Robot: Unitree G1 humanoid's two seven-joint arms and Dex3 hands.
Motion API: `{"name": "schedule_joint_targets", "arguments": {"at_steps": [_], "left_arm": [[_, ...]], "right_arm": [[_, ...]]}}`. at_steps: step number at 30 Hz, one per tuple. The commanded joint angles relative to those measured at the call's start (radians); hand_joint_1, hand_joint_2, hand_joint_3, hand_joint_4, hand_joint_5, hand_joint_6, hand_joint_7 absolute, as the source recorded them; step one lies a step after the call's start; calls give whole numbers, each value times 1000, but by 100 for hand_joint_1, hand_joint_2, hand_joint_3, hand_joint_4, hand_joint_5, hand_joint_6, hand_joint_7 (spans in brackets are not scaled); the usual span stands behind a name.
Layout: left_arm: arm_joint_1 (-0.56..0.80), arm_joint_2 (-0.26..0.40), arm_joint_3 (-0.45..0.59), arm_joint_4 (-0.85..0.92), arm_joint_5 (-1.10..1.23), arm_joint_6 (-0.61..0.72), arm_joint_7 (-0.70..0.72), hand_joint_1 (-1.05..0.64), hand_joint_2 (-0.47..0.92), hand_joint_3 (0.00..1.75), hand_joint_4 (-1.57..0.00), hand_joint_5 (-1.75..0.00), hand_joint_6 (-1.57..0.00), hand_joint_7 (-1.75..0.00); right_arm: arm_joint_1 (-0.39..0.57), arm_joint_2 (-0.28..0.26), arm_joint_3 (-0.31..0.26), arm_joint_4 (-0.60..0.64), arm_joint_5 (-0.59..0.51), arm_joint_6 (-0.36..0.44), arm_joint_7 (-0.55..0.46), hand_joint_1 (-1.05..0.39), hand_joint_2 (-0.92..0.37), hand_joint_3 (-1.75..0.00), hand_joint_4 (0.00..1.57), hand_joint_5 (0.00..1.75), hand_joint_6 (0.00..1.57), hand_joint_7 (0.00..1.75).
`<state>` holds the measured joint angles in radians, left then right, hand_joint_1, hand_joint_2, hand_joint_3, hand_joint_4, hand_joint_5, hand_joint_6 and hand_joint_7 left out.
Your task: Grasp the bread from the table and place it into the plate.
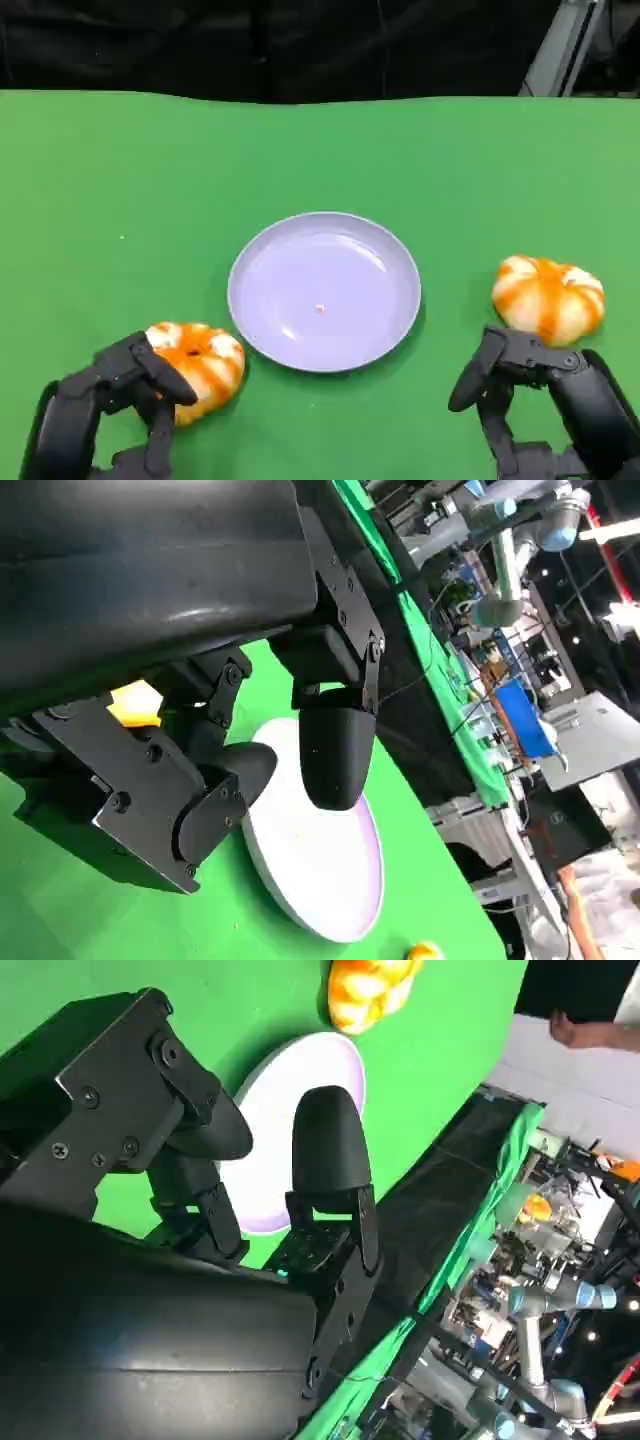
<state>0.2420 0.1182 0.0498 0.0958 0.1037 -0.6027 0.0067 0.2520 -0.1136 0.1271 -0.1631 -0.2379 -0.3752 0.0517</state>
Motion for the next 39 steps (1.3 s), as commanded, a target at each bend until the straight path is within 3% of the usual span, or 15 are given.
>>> {"name": "schedule_joint_targets", "arguments": {"at_steps": [1,14,16,19,21,24,26,27,30,39], "left_arm": [[-1,8,9,-6,0,-2,1,3,42,133,-84,-168,-78,-148],[-5,8,11,4,-16,-18,-4,4,43,131,-83,-167,-78,-147],[1,0,10,-9,-34,0,-8,4,46,124,-80,-153,-75,-132],[7,-9,6,-22,-52,16,-10,1,61,85,-71,-107,-71,-67],[1,-7,10,-12,-19,4,9,-4,76,47,-68,-80,-75,-26],[-7,-1,17,-1,40,6,36,-11,87,15,-64,-52,-68,-3],[-13,16,16,-3,95,26,47,-12,88,10,-63,-48,-65,-1],[-16,27,16,-6,130,41,53,-20,87,7,-52,-41,-49,0],[-31,61,8,-4,245,63,85,-29,85,3,-38,-34,-35,0],[-71,126,-53,-26,540,201,181,-50,87,1,-32,-32,-33,-2]], "right_arm": [[-2,-9,-8,-1,7,2,-3,12,-31,-145,84,163,80,133],[-1,-10,-9,-2,4,5,-3,13,-31,-145,85,162,81,133],[0,-9,-8,-4,6,8,-2,13,-31,-145,84,162,80,133],[1,-7,-8,-4,6,8,-3,13,-31,-145,84,162,80,133],[1,-7,-7,-4,7,7,-3,12,-31,-145,84,163,80,133],[-1,-6,-6,-1,9,7,-2,12,-31,-146,84,164,80,133],[-1,-5,-5,1,12,6,-1,12,-32,-145,84,165,80,133],[-2,-4,-4,2,14,5,-1,12,-31,-145,84,163,80,133],[0,-2,-1,-6,8,10,-3,12,-30,-146,84,162,80,133],[8,-4,-3,-14,9,11,-2,12,-31,-146,84,164,80,133]]}}
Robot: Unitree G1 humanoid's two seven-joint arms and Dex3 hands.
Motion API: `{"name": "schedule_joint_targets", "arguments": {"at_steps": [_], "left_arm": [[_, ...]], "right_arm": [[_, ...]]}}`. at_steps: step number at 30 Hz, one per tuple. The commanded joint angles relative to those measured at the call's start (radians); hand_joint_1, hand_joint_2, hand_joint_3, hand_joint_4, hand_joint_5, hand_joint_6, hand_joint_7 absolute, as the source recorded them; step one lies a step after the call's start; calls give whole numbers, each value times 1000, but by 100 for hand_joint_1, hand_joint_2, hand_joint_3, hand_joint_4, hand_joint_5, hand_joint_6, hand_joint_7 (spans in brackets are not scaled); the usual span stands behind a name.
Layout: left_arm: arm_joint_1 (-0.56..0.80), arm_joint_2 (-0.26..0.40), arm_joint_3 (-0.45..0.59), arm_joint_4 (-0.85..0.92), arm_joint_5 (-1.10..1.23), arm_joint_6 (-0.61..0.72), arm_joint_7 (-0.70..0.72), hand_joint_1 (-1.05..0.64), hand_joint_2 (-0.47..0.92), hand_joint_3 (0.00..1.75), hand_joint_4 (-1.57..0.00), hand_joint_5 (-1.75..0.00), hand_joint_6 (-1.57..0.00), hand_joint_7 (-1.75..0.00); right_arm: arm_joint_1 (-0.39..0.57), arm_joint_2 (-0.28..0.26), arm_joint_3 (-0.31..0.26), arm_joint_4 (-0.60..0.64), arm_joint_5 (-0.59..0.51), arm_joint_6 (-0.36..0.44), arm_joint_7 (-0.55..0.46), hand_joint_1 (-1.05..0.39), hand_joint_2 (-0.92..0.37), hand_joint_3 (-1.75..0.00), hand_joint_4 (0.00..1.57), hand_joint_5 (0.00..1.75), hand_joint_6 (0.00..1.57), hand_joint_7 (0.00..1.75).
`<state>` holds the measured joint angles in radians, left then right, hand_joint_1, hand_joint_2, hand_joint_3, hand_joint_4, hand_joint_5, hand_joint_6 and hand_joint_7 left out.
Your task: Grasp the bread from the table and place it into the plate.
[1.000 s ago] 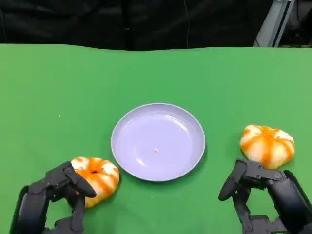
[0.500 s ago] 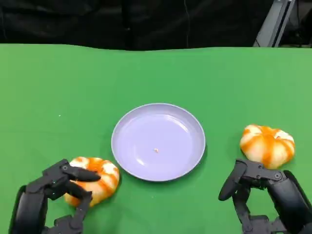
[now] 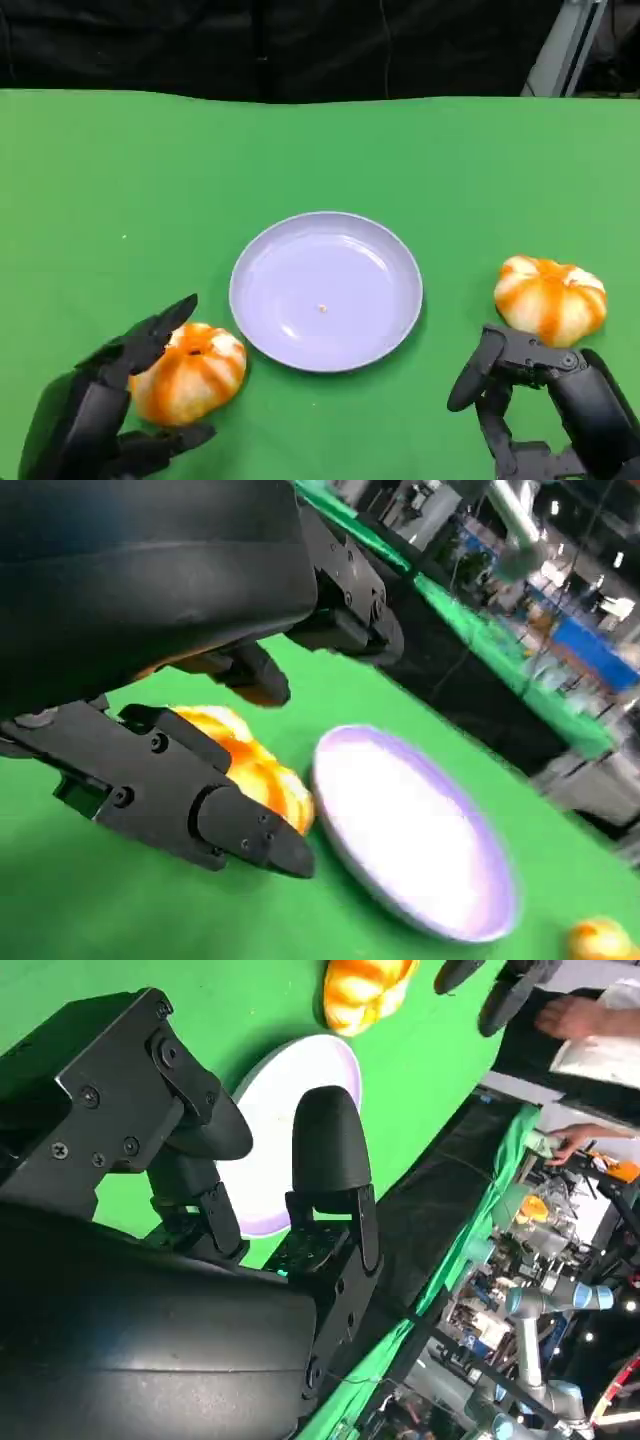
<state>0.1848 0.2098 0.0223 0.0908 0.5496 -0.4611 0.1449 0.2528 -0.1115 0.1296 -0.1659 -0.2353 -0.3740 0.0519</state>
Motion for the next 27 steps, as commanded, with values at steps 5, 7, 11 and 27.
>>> {"name": "schedule_joint_targets", "arguments": {"at_steps": [5,7,11,27], "left_arm": [[-37,50,-89,-77,222,207,11,-44,87,0,-37,-34,-37,-2],[-53,61,-122,-99,280,284,-30,-44,89,1,-37,-34,-38,-2],[-105,80,-197,-90,395,403,-66,-44,89,1,-40,-34,-42,-3],[-307,80,-315,235,327,487,21,-20,92,25,-61,-143,-101,-17]], "right_arm": [[8,-7,-4,-19,8,22,1,11,-31,-145,83,164,80,134],[7,-8,-4,-15,7,17,-1,12,-31,-146,83,164,80,134],[10,-5,-1,-19,5,19,-3,12,-31,-146,83,163,79,133],[13,-4,1,-16,0,10,-8,10,-32,-144,84,162,80,132]]}}
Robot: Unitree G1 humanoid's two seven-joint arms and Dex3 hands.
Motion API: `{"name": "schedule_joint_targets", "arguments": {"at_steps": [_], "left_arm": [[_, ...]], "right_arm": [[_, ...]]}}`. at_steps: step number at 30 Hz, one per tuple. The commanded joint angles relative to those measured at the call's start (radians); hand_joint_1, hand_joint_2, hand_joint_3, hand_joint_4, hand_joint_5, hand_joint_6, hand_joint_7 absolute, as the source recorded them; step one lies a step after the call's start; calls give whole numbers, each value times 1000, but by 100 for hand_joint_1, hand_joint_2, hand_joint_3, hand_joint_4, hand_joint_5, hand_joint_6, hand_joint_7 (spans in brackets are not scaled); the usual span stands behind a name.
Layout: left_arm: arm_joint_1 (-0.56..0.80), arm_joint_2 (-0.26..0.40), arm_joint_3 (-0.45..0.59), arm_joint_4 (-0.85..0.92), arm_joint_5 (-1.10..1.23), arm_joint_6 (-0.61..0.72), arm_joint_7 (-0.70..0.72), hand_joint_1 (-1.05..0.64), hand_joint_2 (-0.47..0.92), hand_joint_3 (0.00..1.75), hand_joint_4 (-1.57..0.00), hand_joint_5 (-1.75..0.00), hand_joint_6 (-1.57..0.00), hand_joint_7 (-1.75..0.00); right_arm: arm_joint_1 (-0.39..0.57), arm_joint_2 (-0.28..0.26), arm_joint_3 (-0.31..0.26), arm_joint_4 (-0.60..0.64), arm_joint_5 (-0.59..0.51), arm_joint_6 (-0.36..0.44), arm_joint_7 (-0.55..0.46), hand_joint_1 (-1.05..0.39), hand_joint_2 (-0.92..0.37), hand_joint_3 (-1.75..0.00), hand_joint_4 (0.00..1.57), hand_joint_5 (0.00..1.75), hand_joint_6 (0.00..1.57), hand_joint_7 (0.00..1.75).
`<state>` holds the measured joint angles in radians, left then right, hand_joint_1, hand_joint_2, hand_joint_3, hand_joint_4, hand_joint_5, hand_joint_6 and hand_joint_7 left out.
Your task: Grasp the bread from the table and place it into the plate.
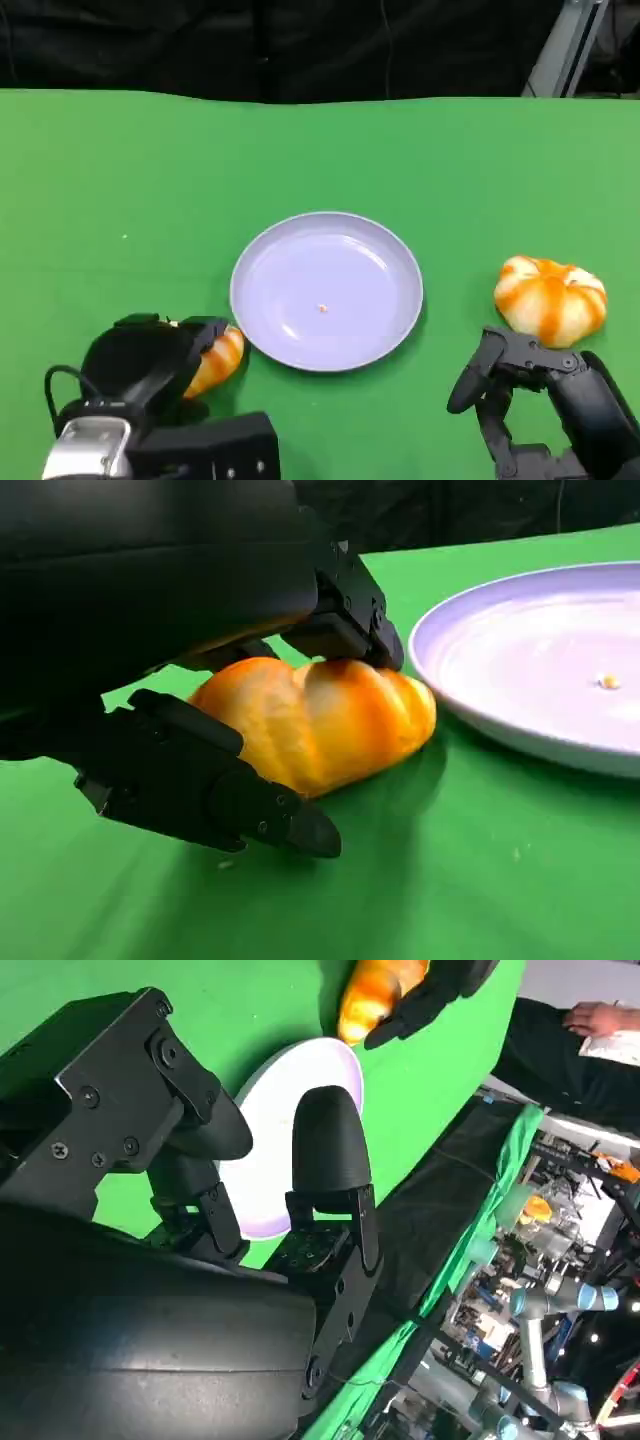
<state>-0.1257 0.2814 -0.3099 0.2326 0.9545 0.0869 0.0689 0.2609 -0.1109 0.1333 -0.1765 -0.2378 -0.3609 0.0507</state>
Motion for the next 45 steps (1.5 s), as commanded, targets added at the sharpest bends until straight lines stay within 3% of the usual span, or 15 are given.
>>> {"name": "schedule_joint_targets", "arguments": {"at_steps": [1,2,4,5,7,9,10,11,13,25,26,29,43,45], "left_arm": [[3,14,22,114,-98,-101,149,-18,92,30,-68,-149,-105,-37],[3,21,24,126,-108,-126,189,-18,92,33,-71,-163,-94,-83],[6,35,26,132,-120,-157,245,-18,92,36,-74,-171,-78,-128],[13,40,29,123,-121,-164,272,-18,90,37,-75,-173,-71,-141],[25,45,40,106,-131,-175,313,-20,87,25,-75,-174,-73,-126],[42,43,57,91,-153,-194,356,-19,85,17,-75,-175,-77,-124],[51,40,65,82,-162,-203,379,-17,84,27,-76,-175,-77,-131],[62,38,73,72,-168,-210,398,-15,72,57,-77,-175,-76,-139],[74,38,78,56,-175,-217,415,-14,65,80,-77,-175,-75,-143],[53,10,67,-16,-185,-326,490,-11,60,92,-80,-175,-71,-155],[25,-1,60,-8,-190,-343,488,-12,55,104,-79,-175,-71,-153],[-39,-23,39,22,-192,-371,480,-14,52,114,-79,-175,-71,-153],[-160,-69,-20,114,-164,-352,471,-15,49,114,-82,-175,-68,-165],[-226,-105,-49,180,-163,-335,439,-17,49,116,-80,-175,-70,-160]], "right_arm": [[5,-4,-3,-5,3,-4,-8,10,-32,-144,84,163,80,132],[6,-4,-3,-5,2,-4,-8,10,-32,-143,84,163,80,132],[5,-3,-3,-5,4,-4,-7,10,-33,-143,84,164,80,133],[5,-3,-2,-4,4,-5,-7,10,-33,-143,84,164,80,133],[2,-4,-2,1,4,-12,-7,10,-32,-143,84,163,80,133],[1,-5,-2,3,2,-14,-8,10,-32,-144,84,163,80,133],[2,-5,-2,0,2,-9,-7,10,-32,-144,84,163,80,132],[3,-4,-1,-4,4,-4,-5,9,-32,-144,84,162,80,132],[4,-5,-2,-7,7,4,-1,9,-32,-144,84,162,80,132],[1,-6,-1,0,22,4,6,10,-32,-144,83,163,80,133],[0,-6,0,-1,22,8,7,10,-32,-144,83,164,79,133],[0,-5,1,-2,22,10,7,11,-31,-144,83,166,79,133],[6,-4,2,-2,28,1,6,9,-31,-145,84,165,80,133],[10,-6,3,-8,18,2,4,10,-31,-145,83,165,79,133]]}}
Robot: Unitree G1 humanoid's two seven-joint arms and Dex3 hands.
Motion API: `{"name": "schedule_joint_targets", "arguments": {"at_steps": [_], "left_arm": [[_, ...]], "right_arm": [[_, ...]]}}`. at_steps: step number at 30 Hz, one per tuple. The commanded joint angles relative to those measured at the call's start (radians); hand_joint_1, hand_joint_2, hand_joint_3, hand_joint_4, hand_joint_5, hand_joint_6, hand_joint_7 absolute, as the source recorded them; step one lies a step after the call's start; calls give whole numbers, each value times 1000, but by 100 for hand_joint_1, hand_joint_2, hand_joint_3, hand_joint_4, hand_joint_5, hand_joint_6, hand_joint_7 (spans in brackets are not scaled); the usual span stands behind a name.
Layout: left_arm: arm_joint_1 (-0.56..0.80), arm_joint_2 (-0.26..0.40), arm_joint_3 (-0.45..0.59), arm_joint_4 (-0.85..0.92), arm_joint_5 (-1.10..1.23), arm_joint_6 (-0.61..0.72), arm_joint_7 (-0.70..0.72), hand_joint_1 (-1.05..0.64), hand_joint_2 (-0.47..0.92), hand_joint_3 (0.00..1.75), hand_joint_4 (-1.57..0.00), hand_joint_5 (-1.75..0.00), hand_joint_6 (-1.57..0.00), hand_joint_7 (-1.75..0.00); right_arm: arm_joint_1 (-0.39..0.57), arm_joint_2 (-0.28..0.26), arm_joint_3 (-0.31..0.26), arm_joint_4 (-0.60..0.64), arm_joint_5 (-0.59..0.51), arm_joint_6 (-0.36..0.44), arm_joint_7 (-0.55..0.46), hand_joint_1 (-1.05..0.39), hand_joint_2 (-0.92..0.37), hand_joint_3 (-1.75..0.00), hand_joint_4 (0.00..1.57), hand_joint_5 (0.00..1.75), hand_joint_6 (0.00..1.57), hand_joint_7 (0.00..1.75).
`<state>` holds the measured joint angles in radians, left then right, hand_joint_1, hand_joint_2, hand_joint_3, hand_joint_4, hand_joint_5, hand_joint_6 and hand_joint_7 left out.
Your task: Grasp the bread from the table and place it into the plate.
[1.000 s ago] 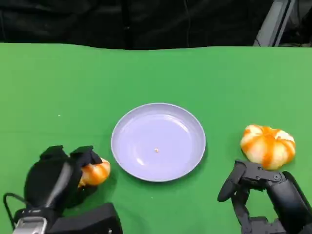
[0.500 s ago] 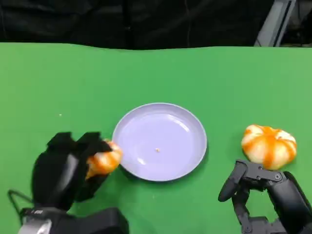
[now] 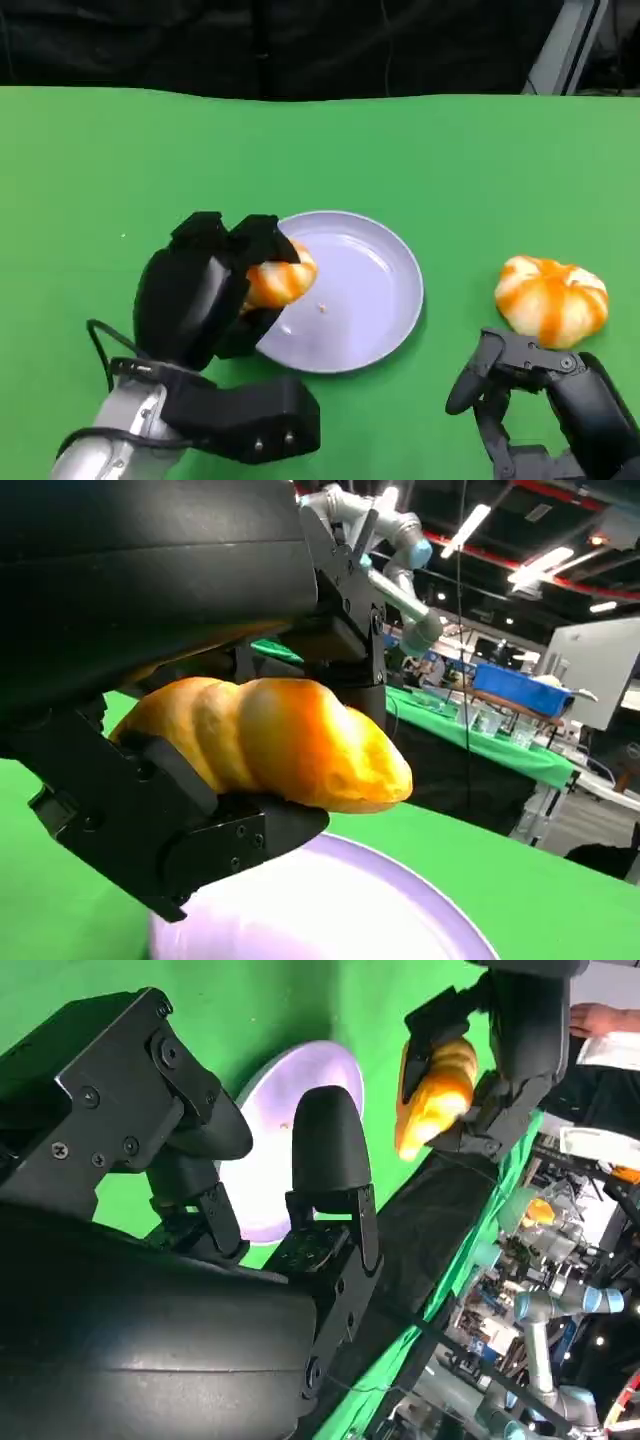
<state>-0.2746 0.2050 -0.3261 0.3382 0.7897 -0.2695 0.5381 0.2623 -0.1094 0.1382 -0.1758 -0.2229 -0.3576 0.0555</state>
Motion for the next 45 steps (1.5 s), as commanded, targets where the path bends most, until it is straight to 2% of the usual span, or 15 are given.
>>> {"name": "schedule_joint_targets", "arguments": {"at_steps": [1,7,17,18,19,21,22,24,25,26,28,31,37,42,45], "left_arm": [[-105,-43,-45,102,4,32,-42,-19,49,116,-79,-175,-71,-157],[-173,-61,-83,194,8,52,-40,-19,53,102,-77,-175,-74,-144],[-228,-83,-116,295,3,71,-20,-17,60,89,-76,-175,-70,-158],[-240,-84,-123,304,-1,86,-66,-17,60,89,-76,-175,-70,-158],[-249,-84,-130,308,-6,100,-112,-20,71,65,-70,-152,-70,-123],[-259,-83,-142,310,-11,116,-167,-23,87,28,-63,-122,-71,-70],[-260,-80,-147,307,-11,119,-186,-24,89,20,-59,-112,-69,-52],[-261,-71,-158,301,-10,129,-231,-29,92,16,-43,-73,-58,-19],[-261,-68,-163,297,-8,137,-253,-32,92,17,-36,-60,-52,-11],[-261,-64,-170,289,1,157,-279,-37,92,18,-29,-52,-47,-5],[-258,-56,-184,260,15,204,-347,-56,92,25,-8,-31,-23,-1],[-246,-44,-188,216,-2,251,-446,-77,92,33,-1,-6,-5,-1],[-194,-7,-159,102,-53,286,-553,-96,92,43,0,0,0,0],[-124,54,-107,-28,-107,249,-574,-101,92,49,0,0,0,0],[-60,94,-65,-109,-133,205,-549,-98,92,51,0,0,0,0]], "right_arm": [[9,-9,-1,-8,-1,-4,-2,11,-31,-145,83,165,79,133],[9,-7,2,-6,0,-6,-4,11,-32,-144,82,165,79,133],[11,-11,1,-4,5,-12,0,9,-31,-145,83,168,79,134],[13,-10,1,-8,8,-9,1,9,-31,-145,83,168,79,134],[16,-10,2,-11,10,-6,2,8,-31,-145,83,168,79,133],[19,-10,2,-17,7,-3,2,8,-31,-145,83,167,79,133],[19,-12,2,-18,2,-2,1,8,-31,-145,83,167,79,133],[20,-12,3,-20,0,1,1,8,-31,-145,83,167,79,133],[20,-12,3,-21,0,1,1,8,-31,-145,83,167,79,133],[19,-12,3,-20,1,-1,2,8,-31,-145,83,167,79,133],[18,-12,2,-16,5,-4,3,8,-31,-145,83,167,79,133],[15,-13,0,-9,12,-8,5,8,-31,-145,83,167,79,134],[15,-11,-2,-9,15,-6,8,9,-31,-145,83,166,79,133],[16,-9,-1,-13,6,-3,4,10,-31,-146,83,166,79,133],[15,-8,0,-17,3,5,5,10,-31,-146,83,166,79,133]]}}
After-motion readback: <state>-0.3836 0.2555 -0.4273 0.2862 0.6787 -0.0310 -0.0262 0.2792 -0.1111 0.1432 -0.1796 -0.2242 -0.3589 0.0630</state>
